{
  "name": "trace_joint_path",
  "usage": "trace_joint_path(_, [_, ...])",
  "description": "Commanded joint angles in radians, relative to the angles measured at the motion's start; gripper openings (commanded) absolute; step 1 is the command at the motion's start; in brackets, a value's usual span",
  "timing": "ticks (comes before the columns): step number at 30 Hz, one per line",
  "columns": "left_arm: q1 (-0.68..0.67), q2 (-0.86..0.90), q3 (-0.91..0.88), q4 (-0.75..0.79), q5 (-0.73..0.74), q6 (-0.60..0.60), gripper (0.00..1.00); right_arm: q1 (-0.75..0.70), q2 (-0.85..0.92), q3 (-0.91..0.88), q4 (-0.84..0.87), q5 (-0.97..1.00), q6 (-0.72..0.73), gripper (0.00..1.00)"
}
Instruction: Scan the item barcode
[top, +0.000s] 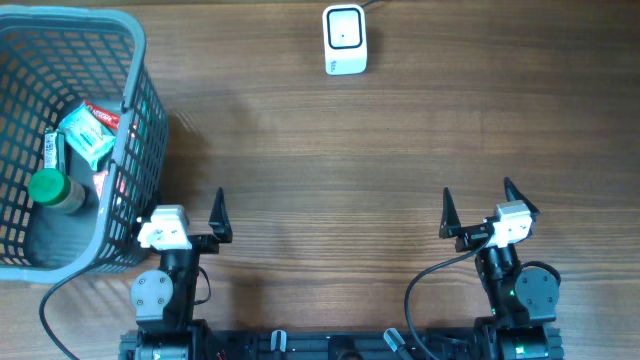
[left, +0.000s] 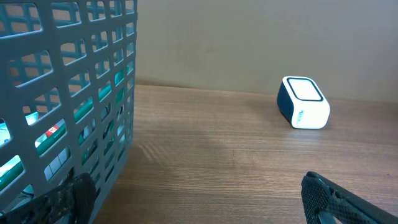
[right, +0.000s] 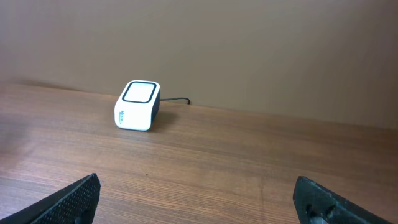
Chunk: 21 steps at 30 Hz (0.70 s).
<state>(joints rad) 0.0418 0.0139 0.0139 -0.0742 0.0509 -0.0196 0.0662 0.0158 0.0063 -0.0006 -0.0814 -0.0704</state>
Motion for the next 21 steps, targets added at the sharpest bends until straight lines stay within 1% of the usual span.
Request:
trace_joint_path(1, [0.007, 0.008, -0.008, 0.001, 0.008, 0.012, 1.00, -0.006, 0.002, -0.001, 0.003, 0.003, -0.008, 1.00])
trace_joint_path(13, [0.007, 0.008, -0.008, 0.001, 0.008, 0.012, 1.00, -0.006, 0.002, -0.001, 0.003, 0.003, -0.008, 1.00])
trace_joint_path(15, [0.007, 0.008, -0.008, 0.028, 0.010, 0.012, 1.00, -0.006, 0.002, -0.001, 0.003, 0.003, -0.008, 1.00])
trace_joint_path(17, [0.007, 0.008, -0.008, -0.001, 0.008, 0.012, 1.00, -0.006, 0.002, -0.001, 0.003, 0.003, -0.008, 1.00])
trace_joint_path(21, [0.007, 0.009, -0.008, 0.003, 0.008, 0.012, 1.00, -0.006, 0.002, -0.001, 0.003, 0.003, -0.008, 1.00])
